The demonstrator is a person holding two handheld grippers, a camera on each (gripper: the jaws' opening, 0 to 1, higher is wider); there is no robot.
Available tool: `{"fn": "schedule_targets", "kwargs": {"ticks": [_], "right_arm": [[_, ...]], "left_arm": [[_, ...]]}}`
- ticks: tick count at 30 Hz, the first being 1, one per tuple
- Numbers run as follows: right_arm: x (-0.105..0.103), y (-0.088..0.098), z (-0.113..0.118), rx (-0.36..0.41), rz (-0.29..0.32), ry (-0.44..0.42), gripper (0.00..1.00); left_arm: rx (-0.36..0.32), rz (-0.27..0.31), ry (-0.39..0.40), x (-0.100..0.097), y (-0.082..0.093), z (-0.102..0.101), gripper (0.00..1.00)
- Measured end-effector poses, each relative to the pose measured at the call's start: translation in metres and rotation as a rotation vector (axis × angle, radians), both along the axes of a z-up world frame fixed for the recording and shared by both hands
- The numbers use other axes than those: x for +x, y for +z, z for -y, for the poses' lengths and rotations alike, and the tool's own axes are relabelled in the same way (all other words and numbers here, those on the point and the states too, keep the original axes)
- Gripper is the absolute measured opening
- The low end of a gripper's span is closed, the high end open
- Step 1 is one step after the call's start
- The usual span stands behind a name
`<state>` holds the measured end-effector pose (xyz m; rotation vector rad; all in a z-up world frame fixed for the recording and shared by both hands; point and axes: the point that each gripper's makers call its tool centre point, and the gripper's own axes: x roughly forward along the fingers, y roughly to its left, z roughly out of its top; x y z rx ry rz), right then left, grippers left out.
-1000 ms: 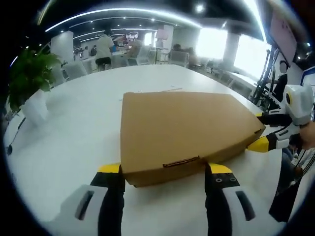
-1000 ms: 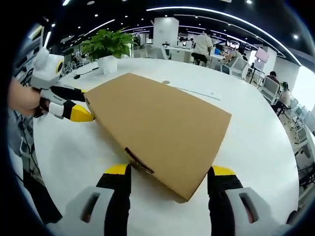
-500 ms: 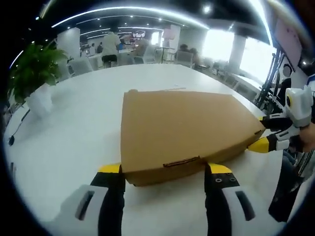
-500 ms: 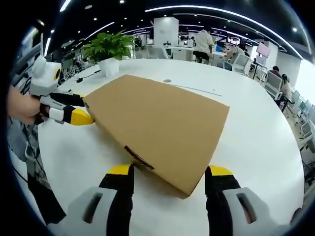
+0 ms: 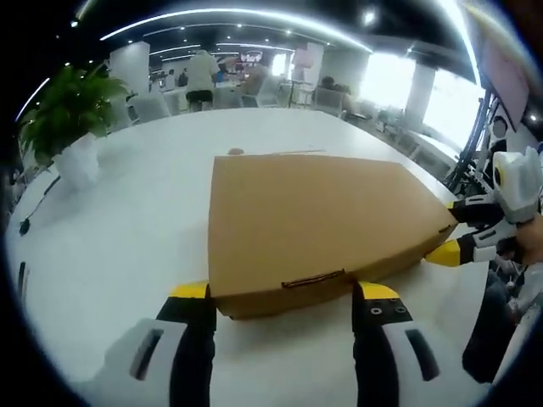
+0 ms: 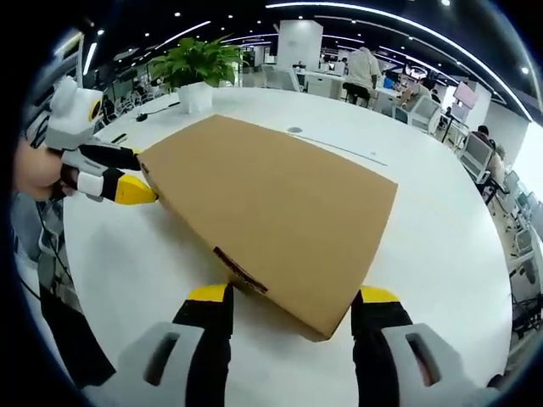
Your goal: Operate the shoe box by opening the lid, removing the specified soft item, and placing it in the target area until the item is outside and the box remains undamaged.
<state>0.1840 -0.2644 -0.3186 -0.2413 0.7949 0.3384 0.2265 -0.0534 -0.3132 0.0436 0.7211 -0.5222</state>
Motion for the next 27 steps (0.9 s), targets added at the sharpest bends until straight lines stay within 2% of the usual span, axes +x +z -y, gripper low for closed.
{"fn": "schedule_targets", "kwargs": {"ticks": [6, 11, 16, 19, 27], "right_arm": [[-0.004, 0.0, -0.001, -0.003, -0.011, 0.019, 0.55], [-0.01, -0.001, -0.001, -0.004, -0.01, 0.022, 0.55], [-0.014, 0.002, 0.0, -0.008, -0.023, 0.022, 0.55], [-0.015, 0.005, 0.0, -0.007, -0.016, 0.021, 0.54], [-0.021, 0.004, 0.002, 0.0, -0.012, 0.033, 0.54]], "left_arm": [[0.026, -0.008, 0.008, -0.01, -0.001, -0.004, 0.62], [0.022, -0.014, 0.021, -0.016, -0.001, -0.004, 0.62], [0.024, 0.011, 0.025, -0.02, -0.002, -0.004, 0.63], [0.012, -0.012, 0.036, -0.02, 0.0, -0.004, 0.63], [0.015, -0.021, 0.043, -0.031, 0.0, -0.003, 0.62]]}}
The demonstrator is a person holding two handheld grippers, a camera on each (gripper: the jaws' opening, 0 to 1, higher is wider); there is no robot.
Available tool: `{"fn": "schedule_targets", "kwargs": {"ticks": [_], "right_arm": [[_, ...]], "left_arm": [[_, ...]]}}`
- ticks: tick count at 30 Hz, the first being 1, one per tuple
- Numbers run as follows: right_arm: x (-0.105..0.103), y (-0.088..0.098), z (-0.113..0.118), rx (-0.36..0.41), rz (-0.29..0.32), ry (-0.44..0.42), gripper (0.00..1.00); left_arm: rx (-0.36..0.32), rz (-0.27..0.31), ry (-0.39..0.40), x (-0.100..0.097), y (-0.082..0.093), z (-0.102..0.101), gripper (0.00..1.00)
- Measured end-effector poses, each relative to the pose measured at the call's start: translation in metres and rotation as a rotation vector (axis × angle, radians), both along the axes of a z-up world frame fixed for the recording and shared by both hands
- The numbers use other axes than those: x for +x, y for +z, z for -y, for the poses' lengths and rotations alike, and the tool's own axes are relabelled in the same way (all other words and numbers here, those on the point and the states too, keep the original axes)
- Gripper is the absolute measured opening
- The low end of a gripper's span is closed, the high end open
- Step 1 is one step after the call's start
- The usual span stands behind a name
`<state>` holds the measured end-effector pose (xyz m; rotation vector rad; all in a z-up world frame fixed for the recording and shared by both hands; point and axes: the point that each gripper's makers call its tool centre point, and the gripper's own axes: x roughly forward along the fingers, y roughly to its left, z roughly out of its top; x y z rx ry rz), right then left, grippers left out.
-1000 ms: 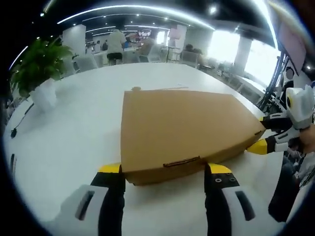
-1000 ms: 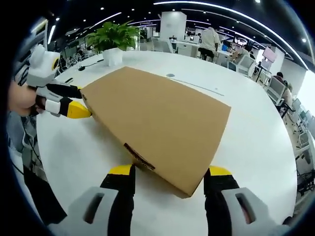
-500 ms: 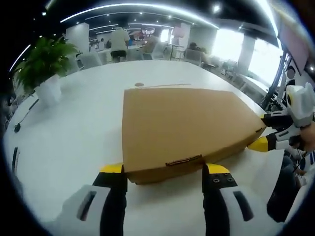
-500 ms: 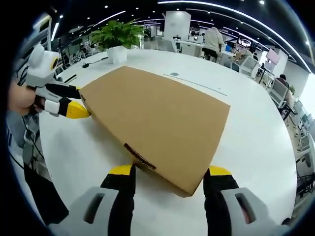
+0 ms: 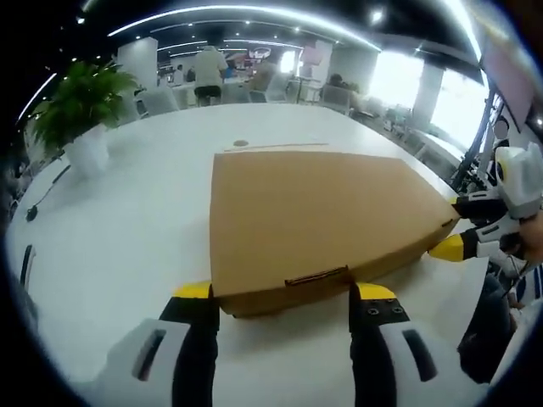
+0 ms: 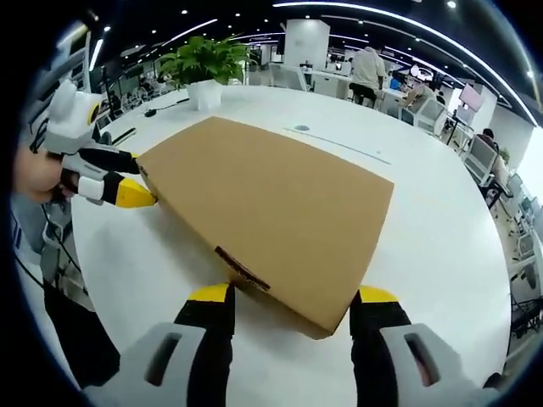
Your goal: Operate the shoe box by opening the lid, removing the specified soft item, and placing it in the target area until the item is outside and the box remains undamaged.
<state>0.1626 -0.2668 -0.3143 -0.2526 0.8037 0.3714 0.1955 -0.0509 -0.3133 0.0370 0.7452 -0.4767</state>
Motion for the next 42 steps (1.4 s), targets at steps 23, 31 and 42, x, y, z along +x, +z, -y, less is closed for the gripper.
{"fn": "schedule_targets", "kwargs": {"ticks": [23, 31, 42], "right_arm": [[-0.021, -0.001, 0.004, -0.006, -0.021, 0.026, 0.5], [-0.024, -0.002, 0.006, -0.018, -0.037, 0.038, 0.49], [-0.038, -0.002, 0.006, -0.014, -0.033, 0.021, 0.49]], "left_arm": [[0.006, -0.013, 0.04, -0.024, 0.0, 0.001, 0.62], [0.009, -0.024, 0.054, -0.03, -0.001, 0.002, 0.62], [0.035, -0.059, 0.04, -0.042, -0.002, 0.0, 0.59]]}}
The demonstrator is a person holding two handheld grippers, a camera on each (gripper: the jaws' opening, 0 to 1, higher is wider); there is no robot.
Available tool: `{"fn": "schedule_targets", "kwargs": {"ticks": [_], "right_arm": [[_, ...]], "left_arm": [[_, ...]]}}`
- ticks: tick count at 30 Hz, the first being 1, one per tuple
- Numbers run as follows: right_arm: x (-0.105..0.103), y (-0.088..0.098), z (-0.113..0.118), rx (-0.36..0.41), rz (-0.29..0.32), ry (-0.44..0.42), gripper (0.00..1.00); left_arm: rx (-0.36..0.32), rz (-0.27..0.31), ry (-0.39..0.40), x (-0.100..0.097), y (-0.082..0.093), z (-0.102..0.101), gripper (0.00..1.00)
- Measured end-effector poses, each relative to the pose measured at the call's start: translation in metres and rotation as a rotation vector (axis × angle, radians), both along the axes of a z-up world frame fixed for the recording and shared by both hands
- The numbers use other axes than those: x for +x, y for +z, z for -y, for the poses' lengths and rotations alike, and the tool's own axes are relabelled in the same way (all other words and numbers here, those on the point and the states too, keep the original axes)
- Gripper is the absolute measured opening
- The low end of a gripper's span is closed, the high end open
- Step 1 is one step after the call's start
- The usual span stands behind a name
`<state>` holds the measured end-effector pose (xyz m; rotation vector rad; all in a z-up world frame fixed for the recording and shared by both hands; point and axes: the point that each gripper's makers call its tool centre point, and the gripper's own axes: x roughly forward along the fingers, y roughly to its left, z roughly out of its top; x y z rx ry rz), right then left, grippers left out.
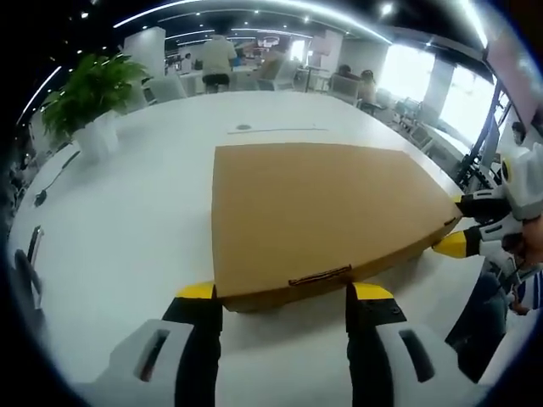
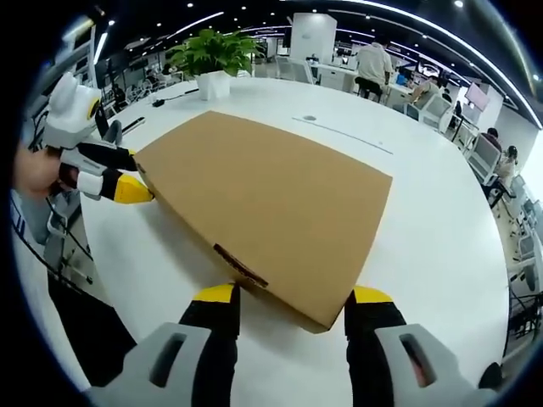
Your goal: Operate the shoe box by opening the lid, removing the specified soft item, and placing it in the target area until the item is outside and the box remains undamaged.
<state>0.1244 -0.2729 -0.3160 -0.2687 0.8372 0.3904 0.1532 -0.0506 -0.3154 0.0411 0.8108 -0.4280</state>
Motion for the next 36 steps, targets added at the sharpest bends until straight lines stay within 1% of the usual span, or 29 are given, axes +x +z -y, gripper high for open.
{"fn": "schedule_targets", "kwargs": {"ticks": [4, 7, 10, 13, 20, 24, 27, 32, 36], "right_arm": [[-0.003, 0.0, 0.002, 0.001, 0.0, 0.009, 0.48], [-0.006, 0.0, 0.003, 0.0, -0.006, 0.019, 0.48], [-0.014, 0.001, 0.003, -0.006, -0.013, 0.018, 0.48], [-0.021, 0.0, 0.003, -0.002, -0.005, 0.013, 0.48], [-0.025, 0.0, 0.005, -0.008, -0.012, 0.03, 0.47], [-0.029, 0.0, 0.005, -0.004, -0.012, 0.034, 0.47], [-0.031, 0.0, 0.006, -0.007, -0.017, 0.039, 0.47], [-0.034, -0.002, 0.006, -0.008, -0.018, 0.05, 0.47], [-0.035, -0.001, 0.006, -0.004, -0.022, 0.056, 0.47]], "left_arm": [[0.0, -0.005, 0.013, -0.006, 0.0, 0.001, 0.59], [-0.005, -0.019, 0.031, -0.015, 0.0, 0.002, 0.59], [0.02, -0.009, 0.015, -0.021, -0.001, 0.0, 0.55], [0.023, -0.012, 0.009, -0.025, -0.001, -0.001, 0.55], [0.032, -0.013, 0.016, -0.032, -0.001, -0.001, 0.55], [0.031, -0.029, 0.028, -0.038, -0.001, -0.001, 0.55], [0.031, -0.032, 0.044, -0.046, -0.001, 0.0, 0.54], [0.036, -0.024, 0.044, -0.051, -0.002, -0.002, 0.52], [0.038, -0.033, 0.042, -0.053, -0.002, -0.003, 0.5]]}}
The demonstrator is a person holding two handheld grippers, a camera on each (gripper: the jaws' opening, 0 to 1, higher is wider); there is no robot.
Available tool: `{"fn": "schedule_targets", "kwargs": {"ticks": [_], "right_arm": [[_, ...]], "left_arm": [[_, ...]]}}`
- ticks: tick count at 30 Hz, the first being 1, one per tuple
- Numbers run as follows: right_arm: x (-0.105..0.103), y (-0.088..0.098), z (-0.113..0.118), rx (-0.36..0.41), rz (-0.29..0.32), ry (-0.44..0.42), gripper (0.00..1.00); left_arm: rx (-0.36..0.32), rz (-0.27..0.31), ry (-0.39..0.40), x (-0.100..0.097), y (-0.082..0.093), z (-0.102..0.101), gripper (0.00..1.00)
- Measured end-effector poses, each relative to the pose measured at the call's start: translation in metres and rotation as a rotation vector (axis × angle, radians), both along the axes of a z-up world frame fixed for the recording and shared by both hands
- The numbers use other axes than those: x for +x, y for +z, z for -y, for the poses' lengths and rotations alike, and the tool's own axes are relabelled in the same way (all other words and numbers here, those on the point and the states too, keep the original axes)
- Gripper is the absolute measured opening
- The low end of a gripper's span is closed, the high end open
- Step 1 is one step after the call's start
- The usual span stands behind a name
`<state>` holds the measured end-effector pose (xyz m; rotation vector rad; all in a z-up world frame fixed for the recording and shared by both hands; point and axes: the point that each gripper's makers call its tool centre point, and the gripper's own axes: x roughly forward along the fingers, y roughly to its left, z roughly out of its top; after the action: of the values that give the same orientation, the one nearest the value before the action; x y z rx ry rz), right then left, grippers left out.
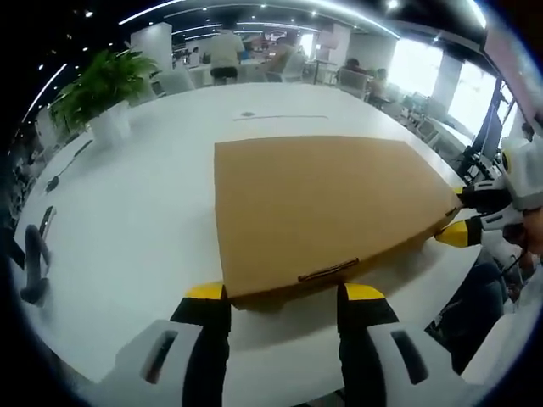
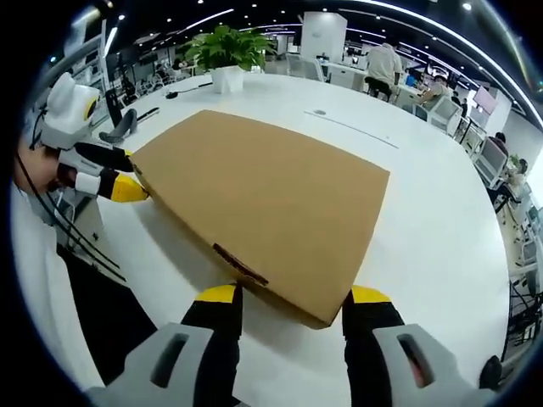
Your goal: Operate the shoe box by opening the lid, removing the specified soft item, and placing it in the target area until the item is outside and the box remains undamaged.
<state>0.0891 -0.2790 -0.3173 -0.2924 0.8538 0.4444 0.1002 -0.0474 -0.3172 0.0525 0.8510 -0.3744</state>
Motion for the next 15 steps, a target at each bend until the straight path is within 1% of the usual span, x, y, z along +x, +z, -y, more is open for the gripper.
{"fn": "schedule_targets", "kwargs": {"ticks": [2, 4, 7, 11, 12, 13, 14, 15], "right_arm": [[0.0, 0.0, 0.0, 0.002, -0.002, 0.003, 0.47], [-0.001, 0.0, 0.0, 0.002, -0.002, 0.007, 0.46], [-0.003, 0.0, 0.0, -0.001, -0.005, 0.008, 0.46], [-0.008, -0.001, -0.001, 0.0, -0.005, 0.003, 0.46], [-0.009, 0.0, -0.001, 0.003, -0.007, -0.001, 0.46], [-0.01, 0.0, -0.001, 0.011, -0.008, -0.007, 0.46], [-0.01, 0.0, -0.001, 0.018, -0.001, -0.009, 0.46], [-0.01, 0.001, -0.001, 0.032, 0.0, -0.015, 0.46]], "left_arm": [[-0.002, -0.001, 0.002, -0.002, -0.001, -0.001, 0.49], [-0.018, -0.009, 0.014, -0.006, 0.0, -0.001, 0.49], [-0.018, -0.008, 0.02, -0.009, -0.001, -0.001, 0.49], [-0.009, 0.002, 0.01, -0.013, -0.002, -0.002, 0.48], [-0.003, 0.016, -0.012, -0.013, -0.002, -0.004, 0.47], [-0.009, 0.021, -0.015, -0.013, -0.002, -0.007, 0.45], [-0.015, 0.011, -0.01, -0.013, -0.006, -0.01, 0.42], [-0.023, -0.017, 0.0, -0.016, -0.009, -0.01, 0.4]]}}
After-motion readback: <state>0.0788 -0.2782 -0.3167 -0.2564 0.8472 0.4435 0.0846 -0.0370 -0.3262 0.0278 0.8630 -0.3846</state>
